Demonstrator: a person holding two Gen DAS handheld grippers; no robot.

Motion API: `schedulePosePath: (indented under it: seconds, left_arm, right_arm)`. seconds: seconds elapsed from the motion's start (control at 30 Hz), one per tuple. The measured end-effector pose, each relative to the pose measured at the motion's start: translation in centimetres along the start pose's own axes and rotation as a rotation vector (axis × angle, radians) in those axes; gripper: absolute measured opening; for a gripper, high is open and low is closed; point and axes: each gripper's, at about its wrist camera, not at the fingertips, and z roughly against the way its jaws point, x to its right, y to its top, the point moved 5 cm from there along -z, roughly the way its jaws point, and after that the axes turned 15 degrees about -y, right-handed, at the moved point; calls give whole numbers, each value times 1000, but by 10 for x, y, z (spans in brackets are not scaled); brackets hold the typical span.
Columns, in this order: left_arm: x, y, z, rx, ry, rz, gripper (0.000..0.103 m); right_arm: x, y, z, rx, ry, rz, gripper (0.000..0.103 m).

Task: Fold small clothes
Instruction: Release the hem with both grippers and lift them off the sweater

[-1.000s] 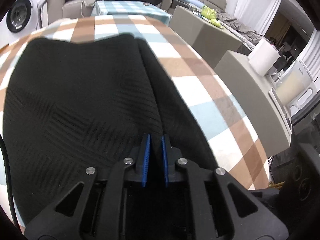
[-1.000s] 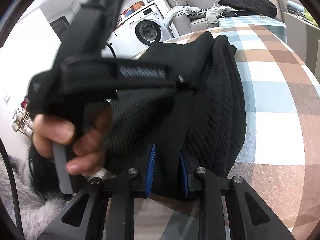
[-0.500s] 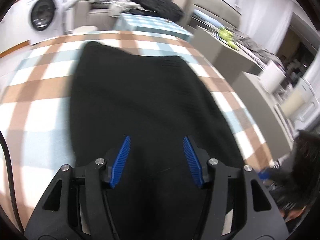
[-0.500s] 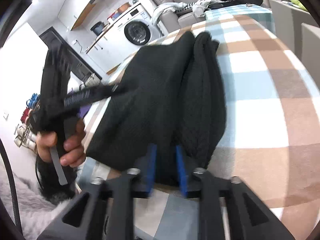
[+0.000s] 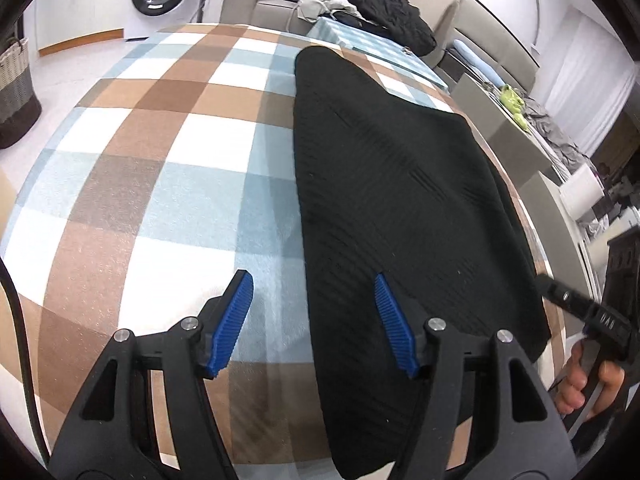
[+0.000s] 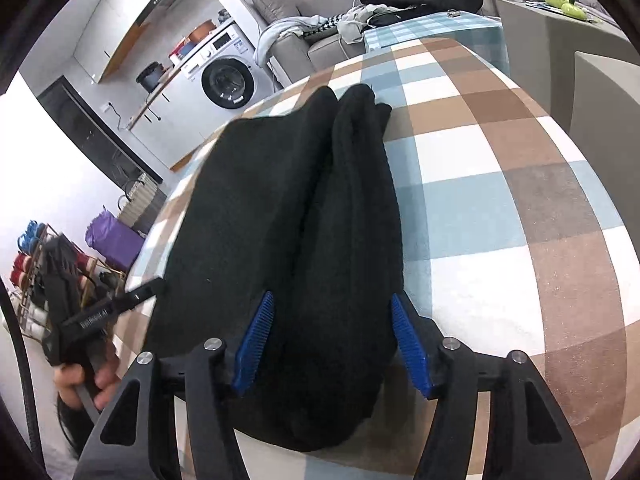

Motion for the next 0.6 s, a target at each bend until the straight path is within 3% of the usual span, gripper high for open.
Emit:
schedulePosePath:
  seconds: [0.13, 0.27, 0.37, 0.43, 0.5, 0.6]
  left_arm:
    - [13, -3, -9, -29, -5, -47, 60]
    - [20, -8, -12, -41, -14, -66, 60]
    - [21, -9, -13, -41, -10, -80, 60]
    - [21, -9, -14, -40, -14, -87, 60]
    - [21, -9, -14, -35, -36, -96, 36]
    - [21, -7, -18, -43, -54, -108, 25]
  right_arm:
    - [-4, 3, 11, 39, 58, -17, 77]
    - [-14, -2, 4, 43, -29, 74, 76]
    - [-19, -9, -4, 47, -108, 147, 63]
    - [-19, -11, -8, 36, -99, 146, 50]
    - [-21, -12, -8, 37, -75, 156, 42]
    - [-26, -11, -11, 39, -70, 172, 34]
